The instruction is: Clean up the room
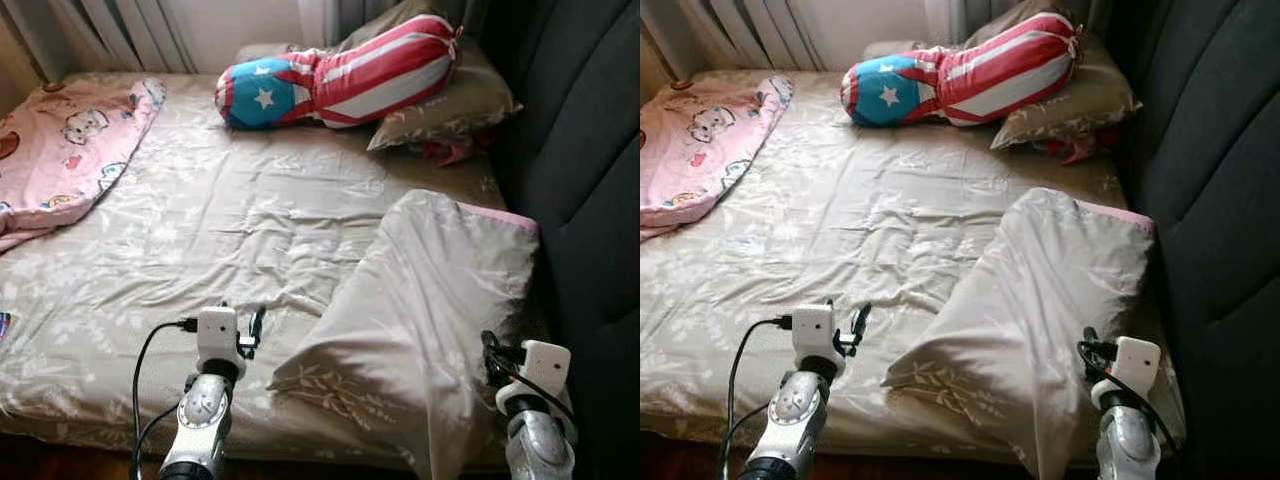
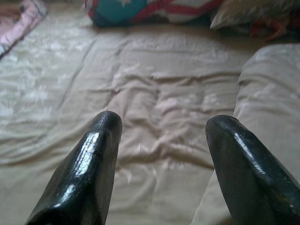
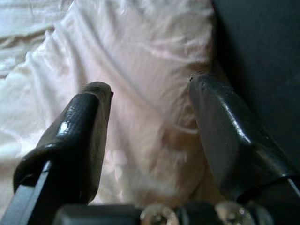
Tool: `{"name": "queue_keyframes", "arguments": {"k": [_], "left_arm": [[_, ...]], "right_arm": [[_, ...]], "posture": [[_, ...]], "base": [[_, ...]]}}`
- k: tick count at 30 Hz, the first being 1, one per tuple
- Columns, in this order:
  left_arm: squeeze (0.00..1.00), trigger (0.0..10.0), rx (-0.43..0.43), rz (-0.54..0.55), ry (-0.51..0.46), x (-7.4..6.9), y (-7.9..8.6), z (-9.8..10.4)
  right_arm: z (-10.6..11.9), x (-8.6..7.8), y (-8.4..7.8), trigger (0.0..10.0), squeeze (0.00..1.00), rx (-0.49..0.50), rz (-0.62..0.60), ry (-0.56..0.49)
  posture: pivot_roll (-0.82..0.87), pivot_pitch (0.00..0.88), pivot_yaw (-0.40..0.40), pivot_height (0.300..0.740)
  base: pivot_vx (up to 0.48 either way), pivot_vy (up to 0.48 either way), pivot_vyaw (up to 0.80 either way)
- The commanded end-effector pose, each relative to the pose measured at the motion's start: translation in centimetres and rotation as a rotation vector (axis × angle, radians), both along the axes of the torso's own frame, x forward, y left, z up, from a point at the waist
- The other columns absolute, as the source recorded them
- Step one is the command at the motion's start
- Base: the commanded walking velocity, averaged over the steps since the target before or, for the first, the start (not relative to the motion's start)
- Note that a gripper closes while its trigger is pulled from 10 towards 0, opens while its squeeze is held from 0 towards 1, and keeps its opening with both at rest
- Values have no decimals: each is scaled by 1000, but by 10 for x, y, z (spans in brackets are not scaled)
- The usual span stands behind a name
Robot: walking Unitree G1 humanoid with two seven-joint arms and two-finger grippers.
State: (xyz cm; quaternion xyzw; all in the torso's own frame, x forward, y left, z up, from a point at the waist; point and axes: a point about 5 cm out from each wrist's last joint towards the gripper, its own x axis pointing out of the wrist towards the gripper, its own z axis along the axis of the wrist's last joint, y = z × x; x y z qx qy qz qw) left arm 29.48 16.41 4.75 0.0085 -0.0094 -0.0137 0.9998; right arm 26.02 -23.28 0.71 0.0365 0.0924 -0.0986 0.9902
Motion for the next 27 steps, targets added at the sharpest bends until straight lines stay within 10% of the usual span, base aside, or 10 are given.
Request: {"name": "queue_keyframes", "arguments": {"k": [1, 27], "left_arm": [[0, 10000, -17, 24, 25, -6, 6, -5], [0, 10000, -26, -59, 64, -12, -4, -7]], "right_arm": [[-3, 1, 8, 10000, 0, 11, 18, 20], [-7, -10, 17, 10000, 0, 14, -6, 3]], "posture": [[-169, 191, 14, 717], [-194, 211, 51, 658]], "base": [[0, 0, 0], [0, 0, 0]]}}
